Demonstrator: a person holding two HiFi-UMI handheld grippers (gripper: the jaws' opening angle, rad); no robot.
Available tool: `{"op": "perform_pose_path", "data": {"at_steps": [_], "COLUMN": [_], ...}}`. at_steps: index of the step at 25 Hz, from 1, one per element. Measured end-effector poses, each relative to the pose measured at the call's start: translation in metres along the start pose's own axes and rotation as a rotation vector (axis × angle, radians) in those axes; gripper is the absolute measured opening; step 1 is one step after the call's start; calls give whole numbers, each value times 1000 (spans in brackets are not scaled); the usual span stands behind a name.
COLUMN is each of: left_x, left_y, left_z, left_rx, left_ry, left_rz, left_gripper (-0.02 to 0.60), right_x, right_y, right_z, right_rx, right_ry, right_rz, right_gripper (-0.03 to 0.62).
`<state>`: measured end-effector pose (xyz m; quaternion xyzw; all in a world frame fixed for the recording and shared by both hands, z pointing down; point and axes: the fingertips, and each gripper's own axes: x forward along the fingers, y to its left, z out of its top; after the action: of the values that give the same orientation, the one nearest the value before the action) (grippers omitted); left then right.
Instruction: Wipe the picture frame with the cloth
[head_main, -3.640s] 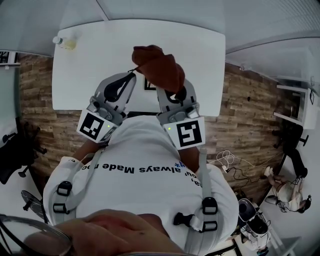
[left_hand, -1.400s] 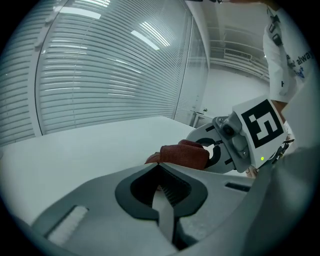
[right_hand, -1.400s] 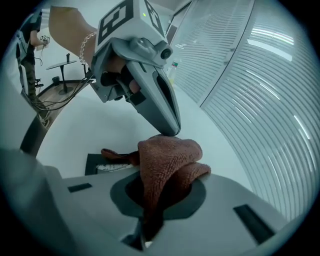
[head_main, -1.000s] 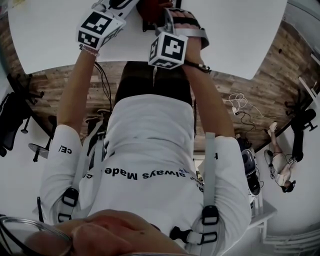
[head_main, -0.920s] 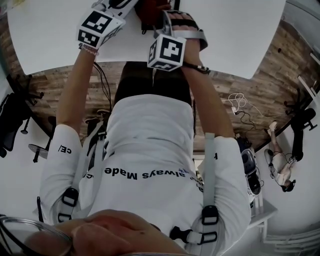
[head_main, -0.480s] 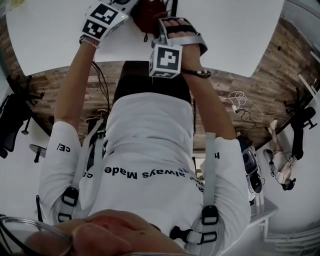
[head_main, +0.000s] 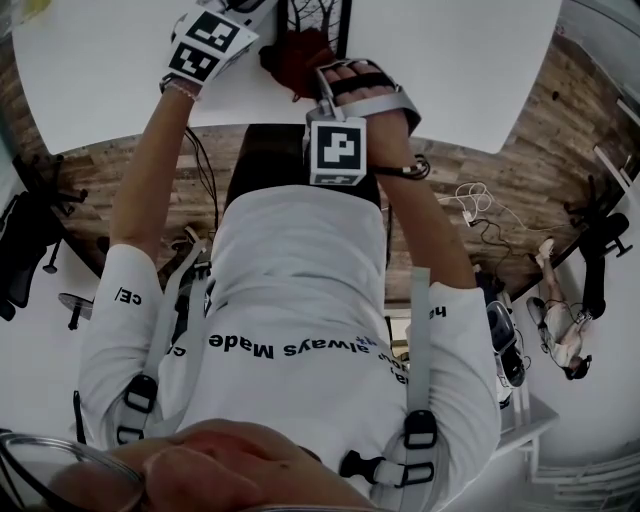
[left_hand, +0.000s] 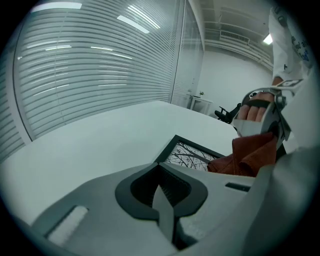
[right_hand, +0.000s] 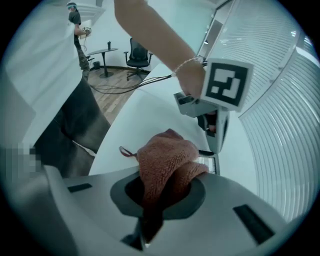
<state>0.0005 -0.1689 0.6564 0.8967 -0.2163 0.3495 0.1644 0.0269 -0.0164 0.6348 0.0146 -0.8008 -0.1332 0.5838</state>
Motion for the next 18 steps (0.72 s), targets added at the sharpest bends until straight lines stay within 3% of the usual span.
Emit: {"op": "perform_pose_path", "data": {"at_steps": [3,7,9,12,18], "left_x": [-2,-4,-2,-2,-2], "left_y": [-4,-6,-6,-4,-4], "left_z": [-2,-3,-3,-3,0], "left_rx": [-2,-13,-23,-25,-30], "left_ry": [3,1,2,6,6], "left_rz": [3,2,-3,-2,3], "left_gripper": [3,3,3,3,3], "right_x": [-33,-63,-57,-21,43], "right_y": [-32,-106,-131,-143,-115], "right_z": [1,-13,-22,-32,-43], "right_rx": [139,294,327,321,298], "right_ry": [-65,-95,-71,-2,98], "right_rz": [-80,-345,-414,-410,-241], "right_gripper": [20,21,21,21,20]}}
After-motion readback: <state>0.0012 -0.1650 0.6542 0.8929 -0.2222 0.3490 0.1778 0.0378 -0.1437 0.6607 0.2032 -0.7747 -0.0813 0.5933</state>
